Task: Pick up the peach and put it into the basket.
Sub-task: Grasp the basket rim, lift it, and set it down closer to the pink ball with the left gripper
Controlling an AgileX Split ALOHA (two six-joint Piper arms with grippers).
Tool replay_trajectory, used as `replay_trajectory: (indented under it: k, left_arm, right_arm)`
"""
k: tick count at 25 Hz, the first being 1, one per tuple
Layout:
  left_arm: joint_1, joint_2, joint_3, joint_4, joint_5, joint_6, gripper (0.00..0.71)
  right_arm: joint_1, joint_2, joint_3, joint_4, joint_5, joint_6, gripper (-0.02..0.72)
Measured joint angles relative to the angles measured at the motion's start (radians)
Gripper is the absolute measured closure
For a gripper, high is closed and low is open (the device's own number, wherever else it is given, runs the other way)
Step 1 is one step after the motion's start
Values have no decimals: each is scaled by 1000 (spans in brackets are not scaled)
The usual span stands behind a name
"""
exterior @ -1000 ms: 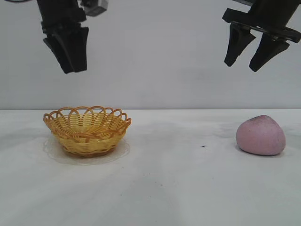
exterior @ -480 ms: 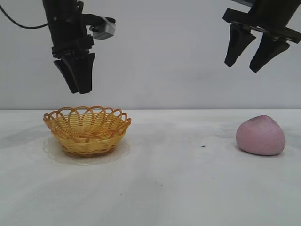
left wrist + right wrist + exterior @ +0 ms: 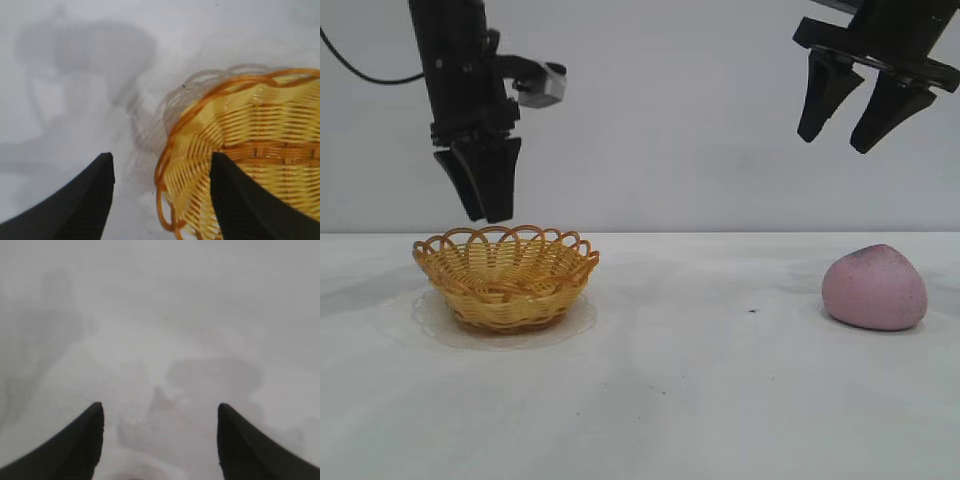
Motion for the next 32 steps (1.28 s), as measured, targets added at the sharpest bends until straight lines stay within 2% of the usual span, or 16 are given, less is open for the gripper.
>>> replay_trajectory:
  k: [10, 12, 14, 16, 22, 23, 27, 32]
  left_arm:
    - [0, 57, 0, 2, 0, 22, 300]
    - [0, 72, 0, 2, -2, 44, 387]
    - [0, 75, 0, 0, 1, 47, 546]
    - [-2, 75, -2, 0, 6, 40, 636]
    - [-2, 43, -2, 0, 23, -172, 636]
    - [-2, 29, -2, 0, 23, -208, 710]
    - [-2, -49, -2, -23, 10, -370, 710]
    - [-2, -123, -2, -128, 6, -543, 710]
  right_arm:
    - [0, 0, 0, 0, 0, 0, 241]
    - [0, 0, 0, 0, 2, 0, 241]
    - [0, 0, 0, 0, 6, 0, 241]
    - [0, 0, 0, 0, 8, 0, 241]
    - [0, 0, 0, -2, 10, 0, 241]
    - [0, 0, 0, -2, 10, 0, 241]
    - [0, 0, 0, -4, 12, 0, 241]
    - [0, 0, 0, -6, 12, 0, 241]
